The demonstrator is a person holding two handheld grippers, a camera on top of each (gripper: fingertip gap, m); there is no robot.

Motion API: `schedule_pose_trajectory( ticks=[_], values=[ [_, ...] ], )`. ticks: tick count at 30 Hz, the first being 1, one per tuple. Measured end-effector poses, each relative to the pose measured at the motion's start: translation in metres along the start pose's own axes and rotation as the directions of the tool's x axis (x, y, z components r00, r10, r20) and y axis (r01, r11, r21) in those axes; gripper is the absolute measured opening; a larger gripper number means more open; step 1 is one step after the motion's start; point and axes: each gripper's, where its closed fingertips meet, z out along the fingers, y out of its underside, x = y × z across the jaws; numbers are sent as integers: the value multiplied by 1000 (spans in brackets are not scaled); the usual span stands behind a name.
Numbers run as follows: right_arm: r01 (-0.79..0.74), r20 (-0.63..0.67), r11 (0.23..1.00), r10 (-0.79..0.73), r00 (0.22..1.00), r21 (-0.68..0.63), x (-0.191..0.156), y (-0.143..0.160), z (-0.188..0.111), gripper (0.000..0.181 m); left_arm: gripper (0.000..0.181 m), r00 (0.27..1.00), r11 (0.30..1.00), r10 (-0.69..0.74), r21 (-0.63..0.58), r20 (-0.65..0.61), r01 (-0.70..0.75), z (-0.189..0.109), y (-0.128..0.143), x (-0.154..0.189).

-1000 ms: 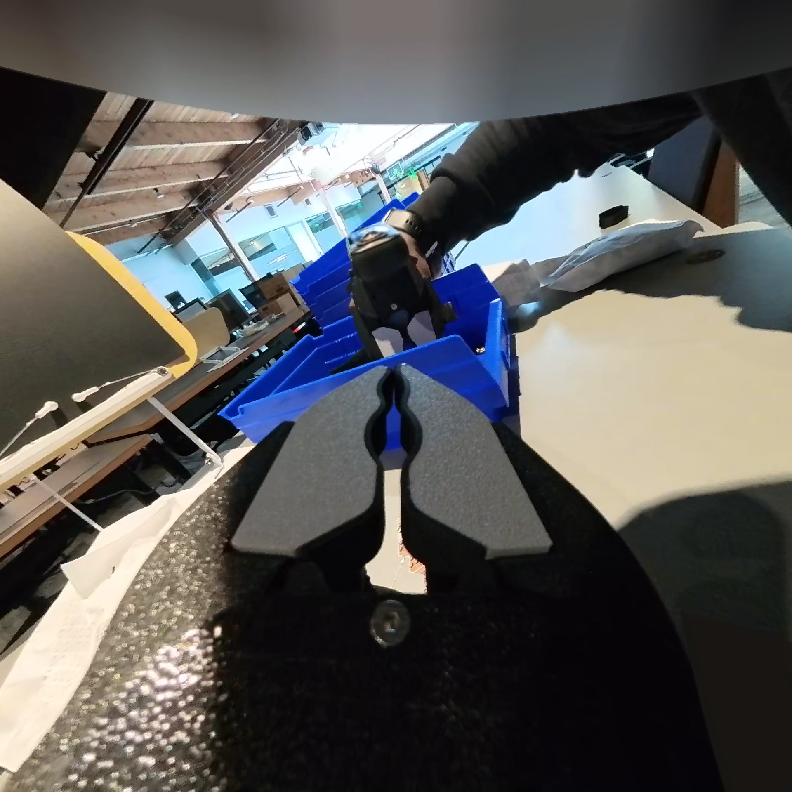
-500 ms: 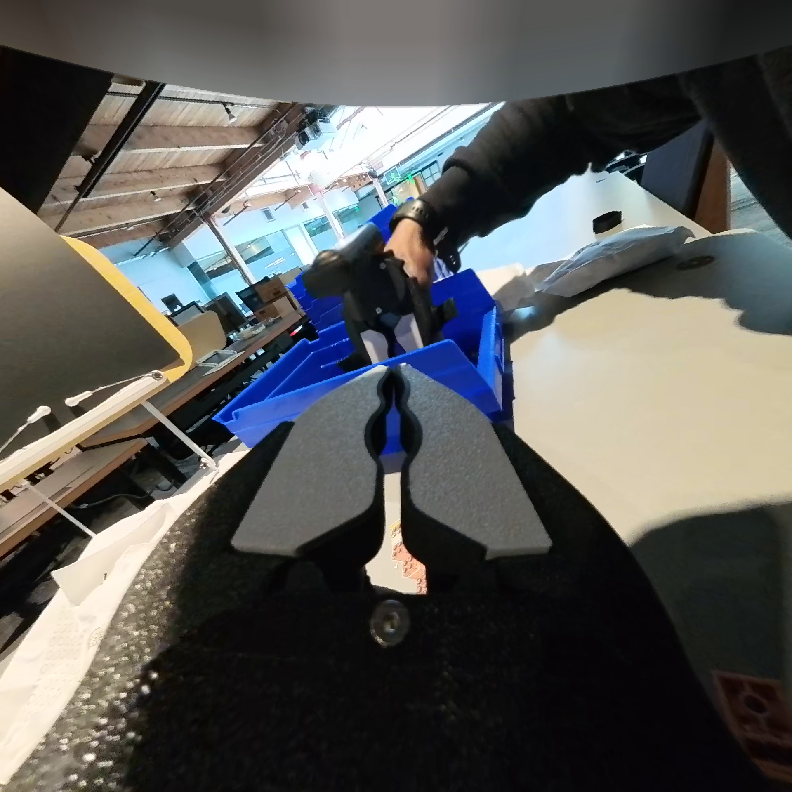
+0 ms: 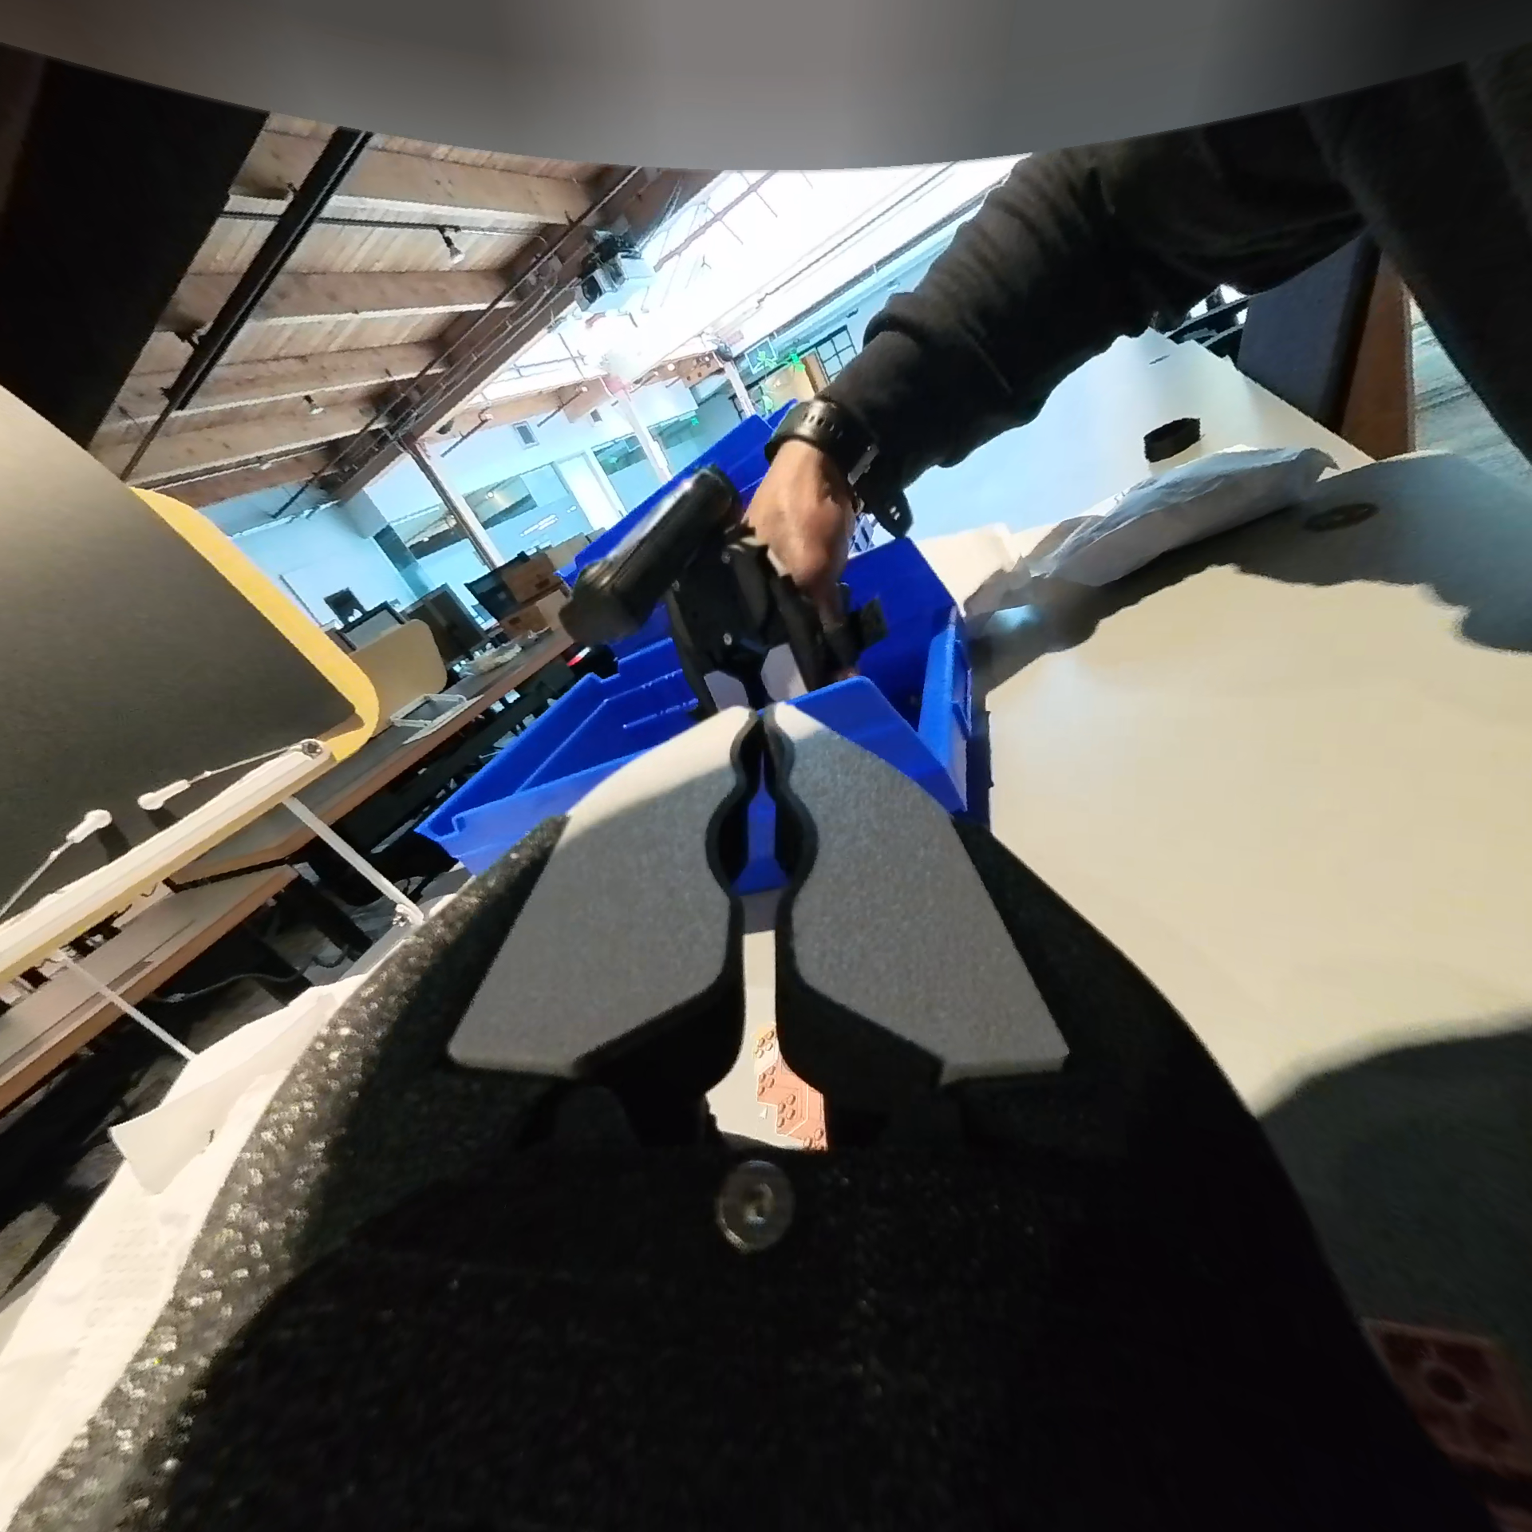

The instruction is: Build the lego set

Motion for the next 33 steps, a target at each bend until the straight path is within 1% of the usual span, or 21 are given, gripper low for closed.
schedule_pose_trajectory(
  ticks=[5,8,11,13,15,17,20,21,23,24,25,26,27,29,31,33],
  values=[
    [-21,-29,999,20,999,-45,3,1,5,16,0,1000,1000,-11,9,5,11,0,-1,-1],
    [-12,-32,997,10,999,-72,0,1,5,9,0,1000,999,-22,25,10,21,0,-4,-1],
    [-11,-41,996,7,999,-92,0,0,5,7,0,1000,999,-16,42,9,15,-1,-9,2],
    [-24,-46,996,20,999,-86,1,-1,5,7,0,1000,999,-3,53,4,2,-3,-14,6],
    [-37,-80,998,32,996,-59,2,-5,1,7,0,1000,998,26,54,-1,-26,-6,-18,10],
    [-54,-121,998,56,991,14,0,-16,-15,6,0,999,998,45,51,7,-46,-13,-20,11],
    [-63,-190,977,103,976,203,-19,-43,-64,6,0,999,998,45,47,26,-46,-28,-23,9],
    [-51,-199,960,109,974,276,-33,-54,-82,6,0,998,998,49,43,31,-51,-33,-24,8],
    [-16,-195,909,106,975,417,-75,-76,-114,6,0,996,996,77,39,49,-79,-44,-27,6],
    [-2,-185,882,101,978,472,-98,-86,-123,6,0,994,995,90,31,57,-92,-50,-27,5],
    [5,-165,857,93,982,515,-122,-95,-126,6,0,992,994,107,20,60,-108,-54,-26,4],
    [8,-147,843,84,985,538,-143,-102,-122,6,0,990,992,125,13,62,-126,-58,-26,4],
    [15,-144,845,74,987,535,-161,-106,-112,6,0,988,990,138,7,64,-139,-62,-26,5],
    [33,-143,878,40,989,477,-188,-111,-78,6,0,986,987,158,-11,56,-157,-67,-22,6],
    [17,-97,903,28,995,429,-206,-116,-43,6,0,984,985,174,-23,49,-173,-70,-19,8],
    [0,-33,924,14,999,383,-221,-121,-13,7,0,982,982,186,-36,43,-185,-72,-15,11]
  ],
)
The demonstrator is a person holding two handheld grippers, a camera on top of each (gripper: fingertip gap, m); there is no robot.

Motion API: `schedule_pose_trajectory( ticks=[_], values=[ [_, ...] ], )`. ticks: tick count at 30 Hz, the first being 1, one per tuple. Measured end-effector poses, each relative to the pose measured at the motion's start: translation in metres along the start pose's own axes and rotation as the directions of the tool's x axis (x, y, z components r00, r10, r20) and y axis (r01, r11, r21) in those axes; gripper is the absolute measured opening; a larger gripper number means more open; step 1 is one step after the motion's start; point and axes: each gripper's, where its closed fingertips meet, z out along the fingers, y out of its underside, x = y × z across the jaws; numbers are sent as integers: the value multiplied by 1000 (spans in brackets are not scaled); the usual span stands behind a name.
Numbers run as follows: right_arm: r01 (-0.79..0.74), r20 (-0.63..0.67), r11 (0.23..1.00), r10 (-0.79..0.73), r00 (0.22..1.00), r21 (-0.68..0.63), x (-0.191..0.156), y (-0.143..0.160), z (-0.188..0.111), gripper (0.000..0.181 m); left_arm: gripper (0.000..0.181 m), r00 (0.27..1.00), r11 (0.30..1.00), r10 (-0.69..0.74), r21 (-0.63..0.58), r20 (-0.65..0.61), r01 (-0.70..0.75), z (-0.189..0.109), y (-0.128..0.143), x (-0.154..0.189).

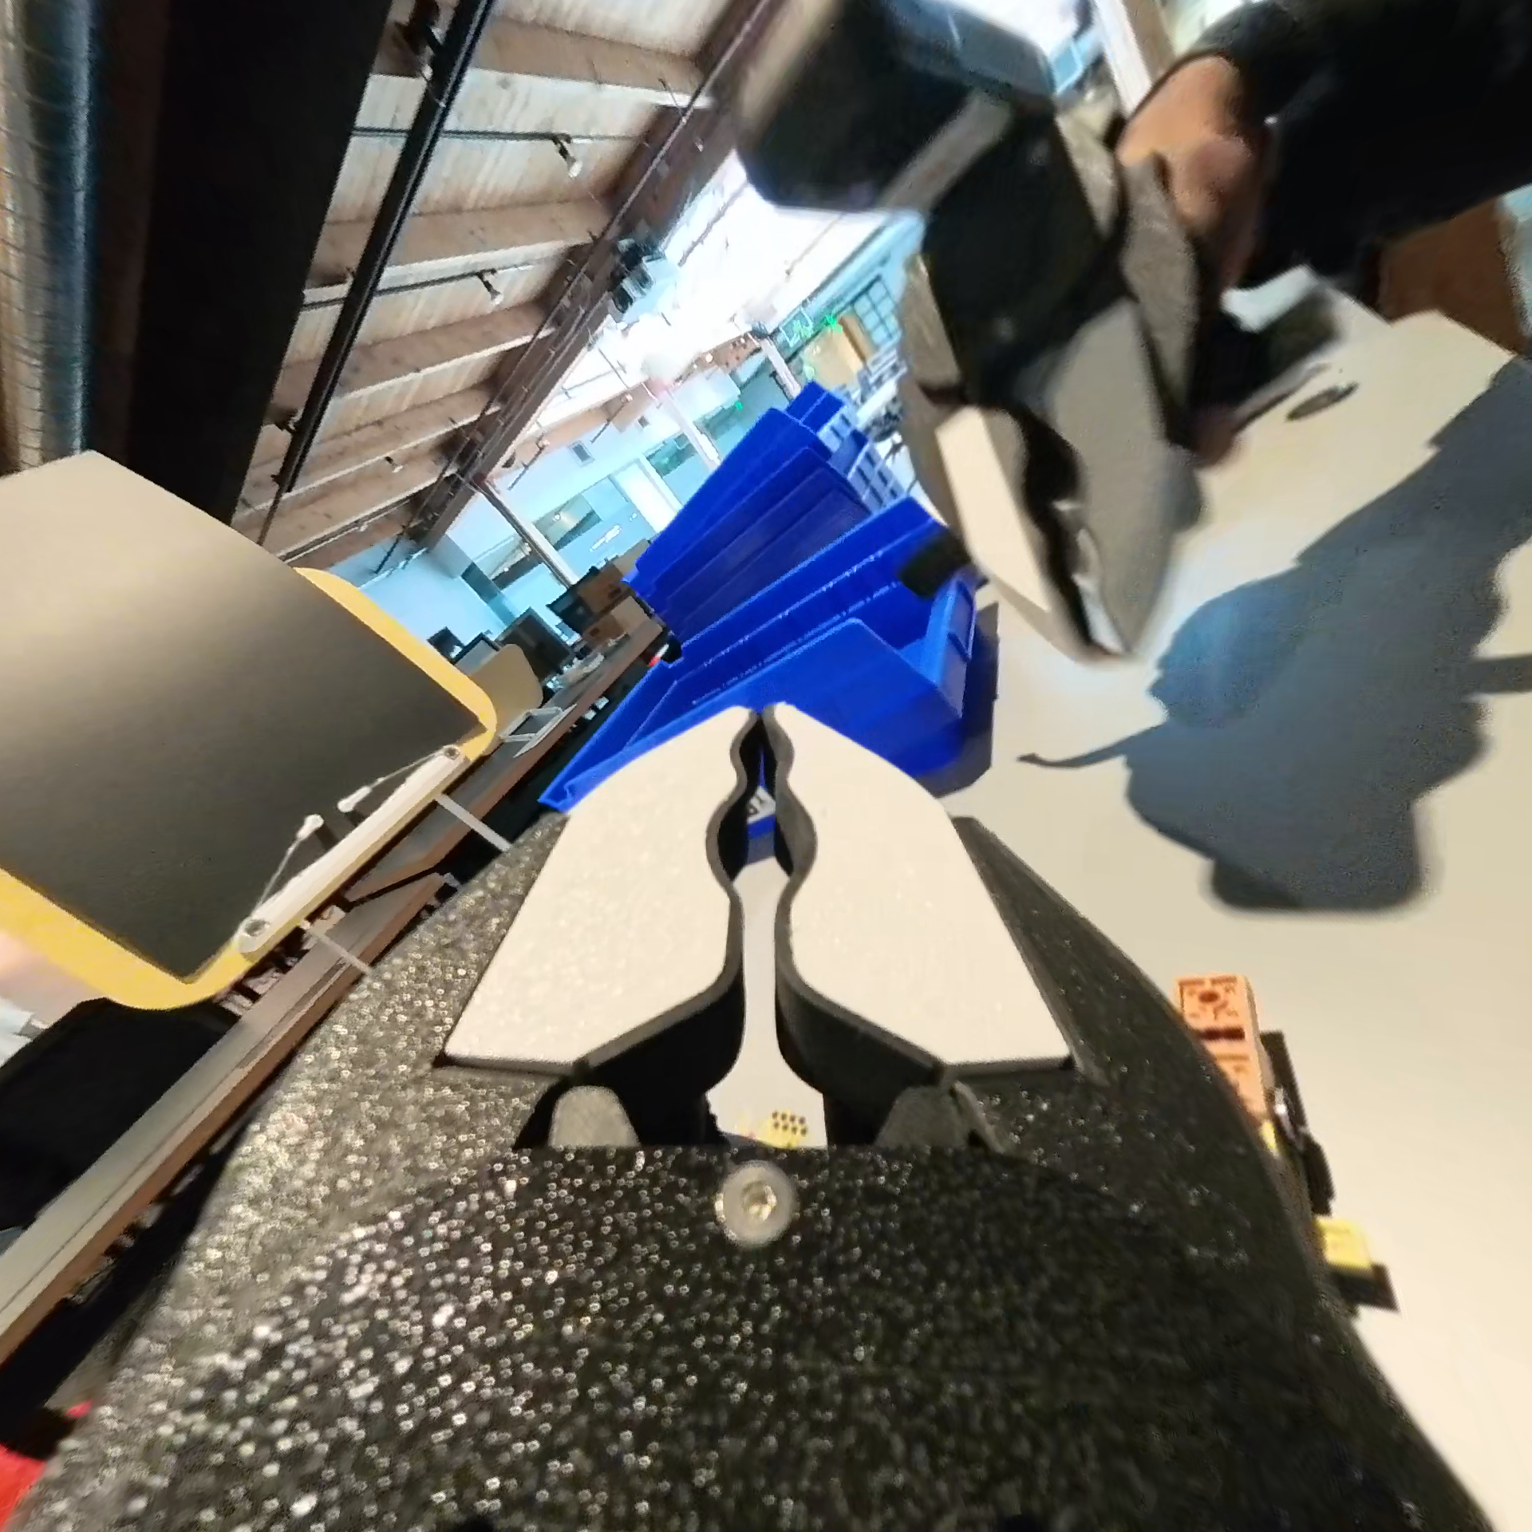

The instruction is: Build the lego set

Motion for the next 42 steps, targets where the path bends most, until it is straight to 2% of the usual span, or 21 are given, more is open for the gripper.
schedule_pose_trajectory(
  ticks=[3,6,22,34,38,42],
  values=[
    [27,18,996,-26,1000,-85,-7,9,27,7,0,1000,1000,21,-19,11,-21,-2,4,0],
    [37,27,993,-34,999,-111,-8,8,38,7,0,999,1000,26,-17,37,-25,-4,3,-5],
    [3,57,996,2,998,-85,-5,11,45,9,0,998,1000,6,-20,66,-5,-5,5,-13],
    [-34,13,999,33,999,19,7,6,18,10,0,997,1000,-13,-26,76,15,-6,10,-17],
    [-54,-37,997,56,998,60,14,11,-2,10,0,997,999,-22,-26,75,24,-6,12,-17],
    [-49,-132,997,57,990,65,35,21,-35,10,0,997,999,-28,-31,66,30,-4,14,-14]
  ],
)
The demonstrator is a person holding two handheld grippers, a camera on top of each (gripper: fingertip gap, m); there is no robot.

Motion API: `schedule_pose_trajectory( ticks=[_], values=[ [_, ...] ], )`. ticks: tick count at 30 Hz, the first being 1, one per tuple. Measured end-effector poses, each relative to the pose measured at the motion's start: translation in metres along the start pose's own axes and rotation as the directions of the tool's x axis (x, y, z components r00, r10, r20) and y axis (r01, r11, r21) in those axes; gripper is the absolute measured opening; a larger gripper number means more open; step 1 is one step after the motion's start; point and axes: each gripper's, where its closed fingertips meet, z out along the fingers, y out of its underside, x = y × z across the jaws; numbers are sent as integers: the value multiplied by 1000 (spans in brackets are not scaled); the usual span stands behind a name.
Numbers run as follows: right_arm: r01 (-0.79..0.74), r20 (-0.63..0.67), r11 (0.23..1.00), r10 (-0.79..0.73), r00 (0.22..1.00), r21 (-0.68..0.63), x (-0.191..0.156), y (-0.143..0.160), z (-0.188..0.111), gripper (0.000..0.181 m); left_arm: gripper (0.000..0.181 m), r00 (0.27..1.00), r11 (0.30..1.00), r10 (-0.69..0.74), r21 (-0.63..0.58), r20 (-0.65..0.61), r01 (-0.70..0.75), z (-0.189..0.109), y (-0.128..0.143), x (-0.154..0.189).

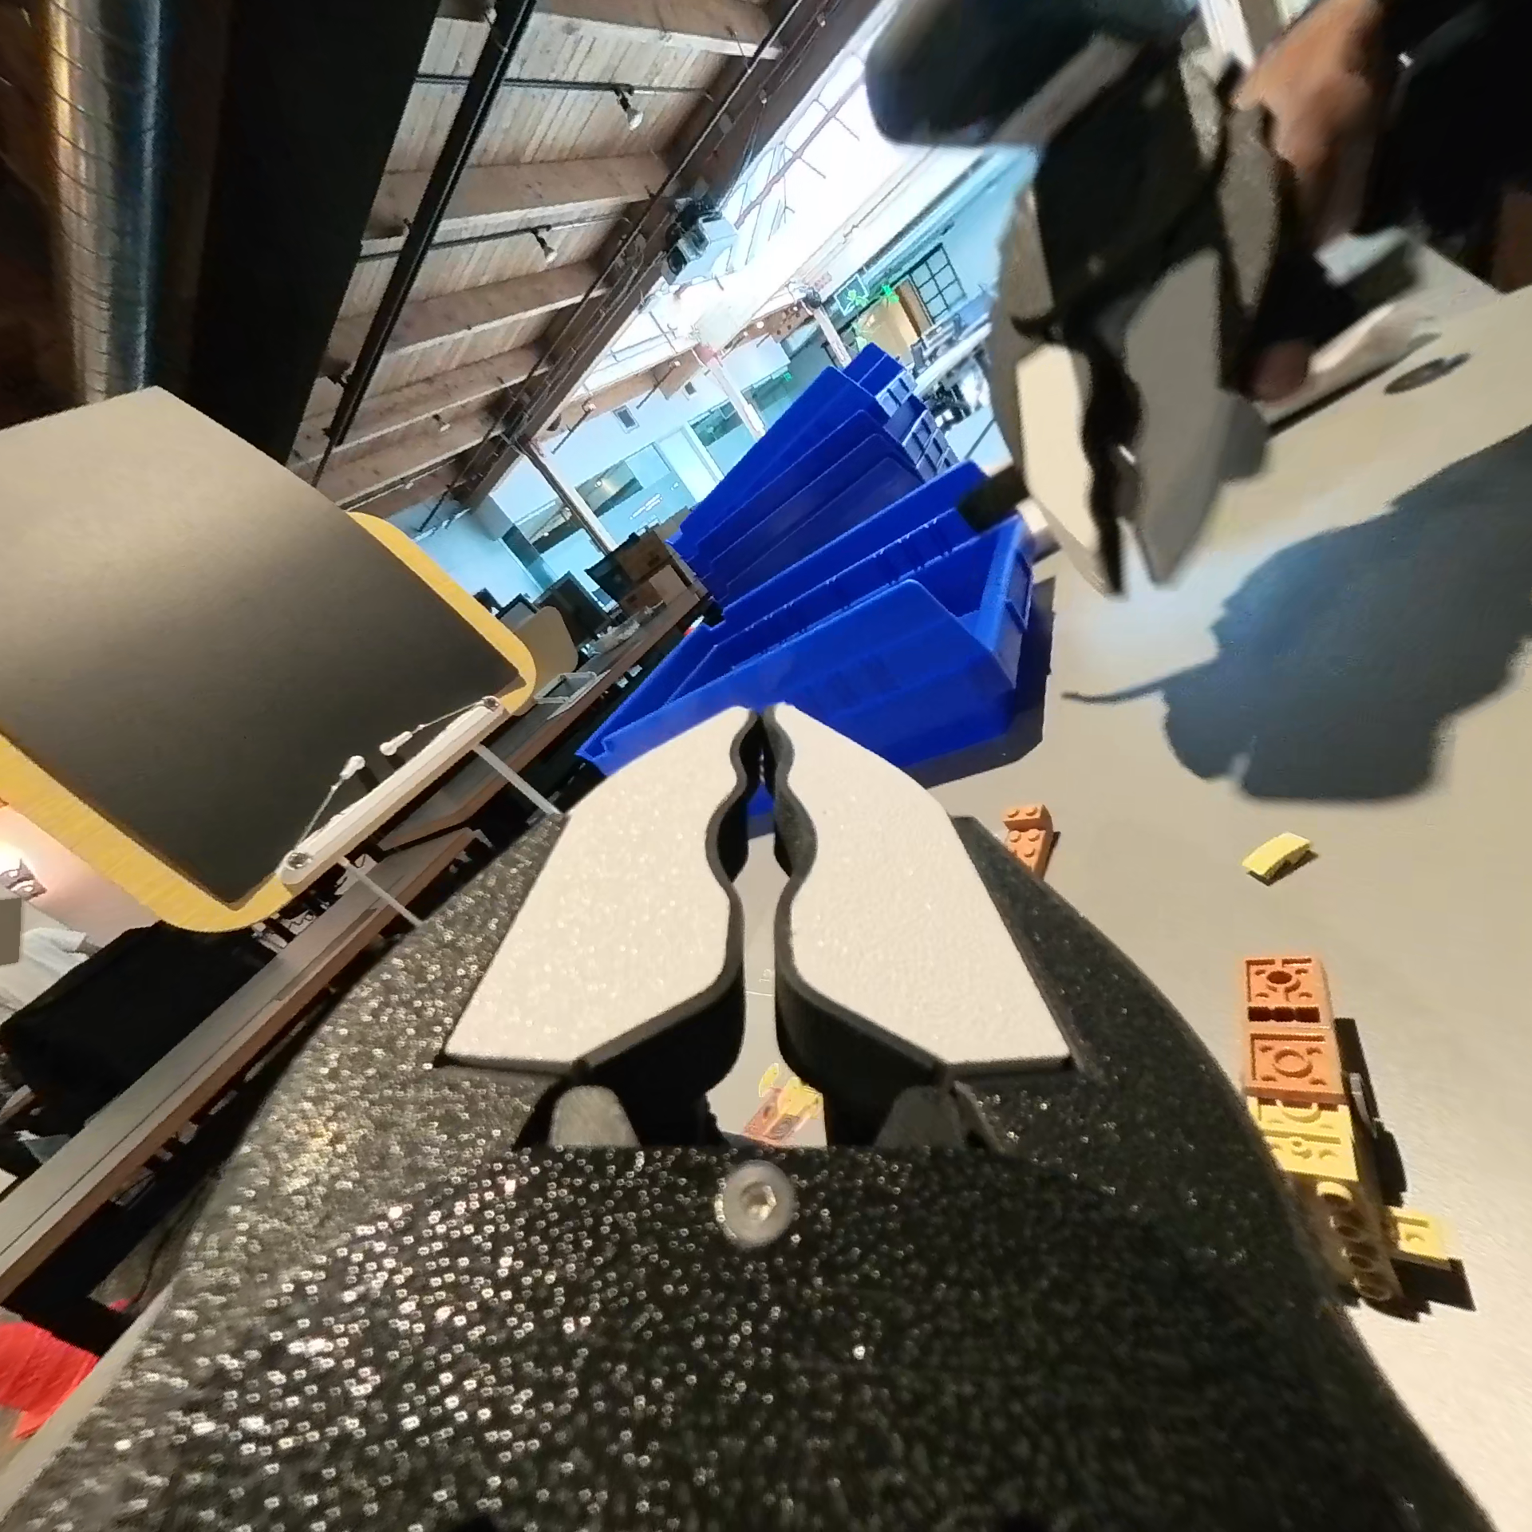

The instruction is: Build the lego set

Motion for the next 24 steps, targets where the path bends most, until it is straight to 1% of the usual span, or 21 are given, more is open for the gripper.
schedule_pose_trajectory(
  ticks=[2,6,8,11,14,18,24],
  values=[
    [21,-59,1000,-22,998,-19,19,5,-19,10,0,1000,1000,-1,-5,-8,1,1,2,2],
    [91,-168,991,-107,980,-99,68,19,-57,10,0,1000,1000,2,-17,-22,-2,3,6,7],
    [130,-183,982,-155,971,-139,92,27,-69,10,0,1000,1000,3,-22,-25,-3,4,8,8],
    [223,-156,953,-257,954,-204,123,40,-77,13,0,1000,1000,-4,-27,-24,4,5,10,8],
    [361,-80,902,-388,918,-236,147,49,-74,14,0,1000,999,-1,-37,-18,0,5,14,6],
    [469,38,846,-476,879,-256,172,59,-59,15,0,1000,999,-11,-47,-11,10,6,20,4],
    [559,214,793,-518,828,-242,174,69,-30,15,0,1000,998,-26,-60,12,27,6,27,-3]
  ],
)
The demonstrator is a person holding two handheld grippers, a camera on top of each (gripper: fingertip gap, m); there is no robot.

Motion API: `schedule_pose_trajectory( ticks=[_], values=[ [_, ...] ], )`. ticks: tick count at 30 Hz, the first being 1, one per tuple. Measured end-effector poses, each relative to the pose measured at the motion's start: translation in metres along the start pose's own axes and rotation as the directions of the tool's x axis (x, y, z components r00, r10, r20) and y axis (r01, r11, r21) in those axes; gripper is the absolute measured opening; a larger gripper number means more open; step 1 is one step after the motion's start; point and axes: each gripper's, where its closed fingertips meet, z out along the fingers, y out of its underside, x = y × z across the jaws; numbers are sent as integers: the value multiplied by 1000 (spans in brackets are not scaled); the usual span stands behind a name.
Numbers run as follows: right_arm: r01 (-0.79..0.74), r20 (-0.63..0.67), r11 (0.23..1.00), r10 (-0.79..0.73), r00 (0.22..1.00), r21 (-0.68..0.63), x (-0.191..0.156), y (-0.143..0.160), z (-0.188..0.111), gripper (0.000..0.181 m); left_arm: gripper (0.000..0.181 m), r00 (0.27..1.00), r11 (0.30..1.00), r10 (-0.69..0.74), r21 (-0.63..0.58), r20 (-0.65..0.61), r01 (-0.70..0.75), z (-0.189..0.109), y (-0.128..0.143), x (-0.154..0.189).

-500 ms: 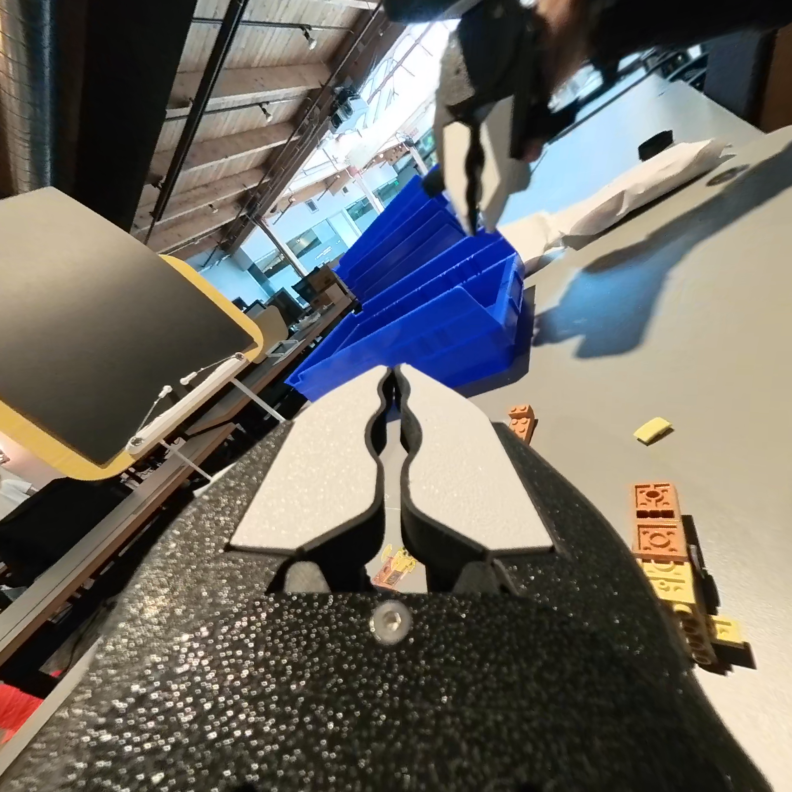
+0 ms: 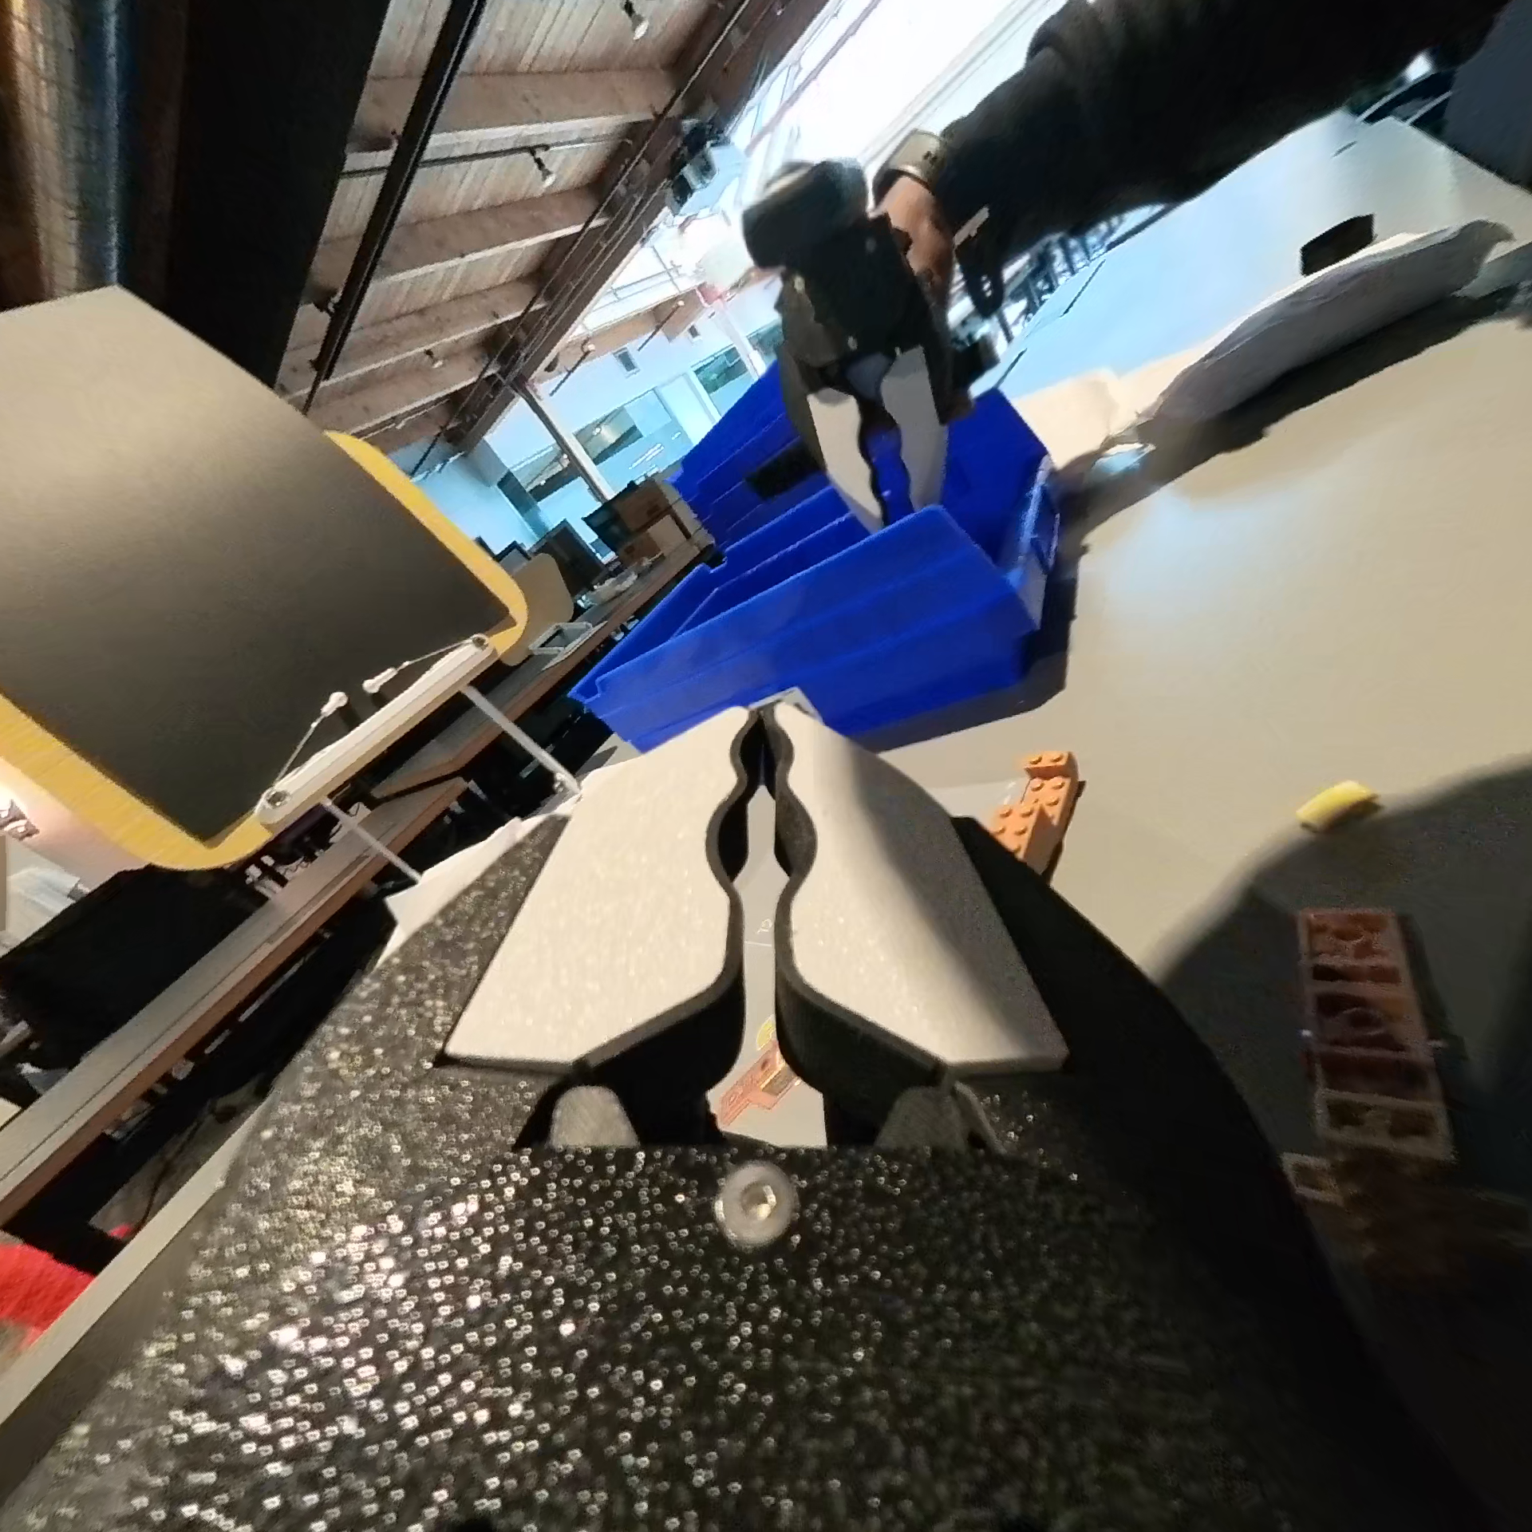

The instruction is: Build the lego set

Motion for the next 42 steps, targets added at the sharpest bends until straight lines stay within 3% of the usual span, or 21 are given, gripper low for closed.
schedule_pose_trajectory(
  ticks=[8,12,24,42],
  values=[
    [175,146,985,-172,974,-6,-26,-13,22,11,0,1000,1000,-20,-7,3,20,0,5,-2],
    [189,214,982,-190,958,26,-28,-16,28,12,0,1000,1000,-17,-10,-9,17,1,5,1],
    [213,277,973,-228,933,84,-34,-19,38,9,0,1000,1000,-25,-18,-5,25,0,9,-1],
    [412,396,907,-412,821,88,-39,-16,58,7,0,1000,999,-4,-42,2,4,0,13,-3]
  ],
)
